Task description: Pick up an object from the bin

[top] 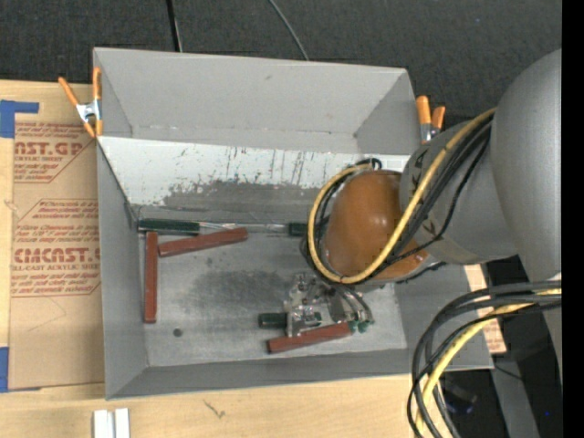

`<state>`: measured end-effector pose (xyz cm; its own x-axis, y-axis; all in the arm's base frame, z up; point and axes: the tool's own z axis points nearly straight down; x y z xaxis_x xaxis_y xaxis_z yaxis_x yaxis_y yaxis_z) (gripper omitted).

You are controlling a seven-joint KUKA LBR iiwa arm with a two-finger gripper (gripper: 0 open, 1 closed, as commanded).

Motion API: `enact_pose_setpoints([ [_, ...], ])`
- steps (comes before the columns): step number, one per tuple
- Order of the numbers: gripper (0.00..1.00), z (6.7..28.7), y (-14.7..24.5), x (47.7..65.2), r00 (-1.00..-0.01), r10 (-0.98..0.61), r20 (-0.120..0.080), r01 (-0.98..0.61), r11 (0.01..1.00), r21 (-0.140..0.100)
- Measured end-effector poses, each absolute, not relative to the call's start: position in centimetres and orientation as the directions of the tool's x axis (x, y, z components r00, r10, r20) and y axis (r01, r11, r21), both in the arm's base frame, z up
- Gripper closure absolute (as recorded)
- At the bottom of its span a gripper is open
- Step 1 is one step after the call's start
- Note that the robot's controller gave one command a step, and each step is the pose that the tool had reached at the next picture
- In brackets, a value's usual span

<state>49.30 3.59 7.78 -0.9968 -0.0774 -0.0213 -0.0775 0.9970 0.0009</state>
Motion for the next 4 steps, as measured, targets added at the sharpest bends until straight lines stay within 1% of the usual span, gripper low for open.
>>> enact_pose_setpoints([
  [2, 1.00, 7.8, 3.6, 49.3, -0.997, -0.077, -0.021, -0.077, 0.997, 0.001],
  [3, 1.00, 24.1, 5.0, 52.5, -0.993, -0.121, -0.009, -0.121, 0.993, 0.000],
  [4, 0.00, 23.8, 5.0, 52.4, -0.993, -0.121, -0.002, -0.121, 0.993, 0.000],
])
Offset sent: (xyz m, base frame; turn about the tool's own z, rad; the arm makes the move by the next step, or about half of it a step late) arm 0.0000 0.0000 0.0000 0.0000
